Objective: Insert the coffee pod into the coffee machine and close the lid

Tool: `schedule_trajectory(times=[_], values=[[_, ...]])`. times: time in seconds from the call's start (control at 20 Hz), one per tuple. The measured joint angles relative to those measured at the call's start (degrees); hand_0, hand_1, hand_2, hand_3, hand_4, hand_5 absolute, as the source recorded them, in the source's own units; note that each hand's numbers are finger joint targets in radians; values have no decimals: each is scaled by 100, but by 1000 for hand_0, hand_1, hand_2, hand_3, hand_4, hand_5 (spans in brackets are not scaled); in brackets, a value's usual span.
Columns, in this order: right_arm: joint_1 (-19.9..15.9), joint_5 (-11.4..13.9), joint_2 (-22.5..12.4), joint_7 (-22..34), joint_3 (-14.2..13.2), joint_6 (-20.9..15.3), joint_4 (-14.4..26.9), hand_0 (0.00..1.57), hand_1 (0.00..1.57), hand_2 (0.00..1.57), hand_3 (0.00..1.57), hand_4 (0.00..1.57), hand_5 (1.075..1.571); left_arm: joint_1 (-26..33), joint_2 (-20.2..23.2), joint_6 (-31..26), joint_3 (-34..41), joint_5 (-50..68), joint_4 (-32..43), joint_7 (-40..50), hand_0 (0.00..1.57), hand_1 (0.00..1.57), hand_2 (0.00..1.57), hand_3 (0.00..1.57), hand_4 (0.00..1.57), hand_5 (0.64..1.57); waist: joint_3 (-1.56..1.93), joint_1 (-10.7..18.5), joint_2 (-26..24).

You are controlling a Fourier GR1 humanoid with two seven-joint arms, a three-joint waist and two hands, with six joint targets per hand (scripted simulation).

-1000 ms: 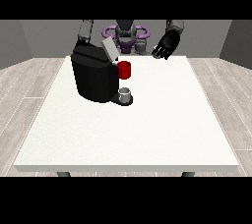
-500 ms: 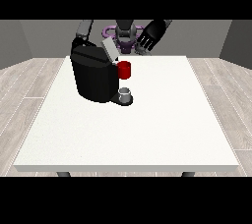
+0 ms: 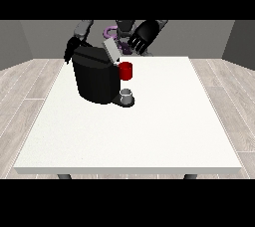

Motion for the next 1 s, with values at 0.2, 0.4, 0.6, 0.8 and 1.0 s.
schedule_trajectory(times=[0.2,0.4,0.6,0.8,1.0], values=[[-191,-111,-122,-40,-163,71,-5,0,0,0,0,0,1571,-312,74,-13,77,-9,38,112,1290,1290,1319,1261,478,1571,1,-91,250],[-268,-85,-113,22,-174,8,-72,0,0,0,0,118,1571,-412,94,20,88,-47,114,77,1207,1207,1280,1238,475,1571,1,-146,406],[-355,-137,-200,-5,-298,16,-8,0,0,0,0,0,1571,-460,107,5,43,-105,127,-6,1186,1186,1256,1227,472,1571,1,-90,526],[-430,-88,-168,59,-278,-61,-32,0,0,0,0,223,1571,-496,116,65,47,-146,197,-81,1239,1239,1286,1222,429,1571,1,-110,654],[-562,-69,-177,13,-302,-99,26,0,0,0,0,0,1571,-705,165,-35,86,-140,271,-60,1200,1200,1245,1209,439,1571,2,-137,793]])
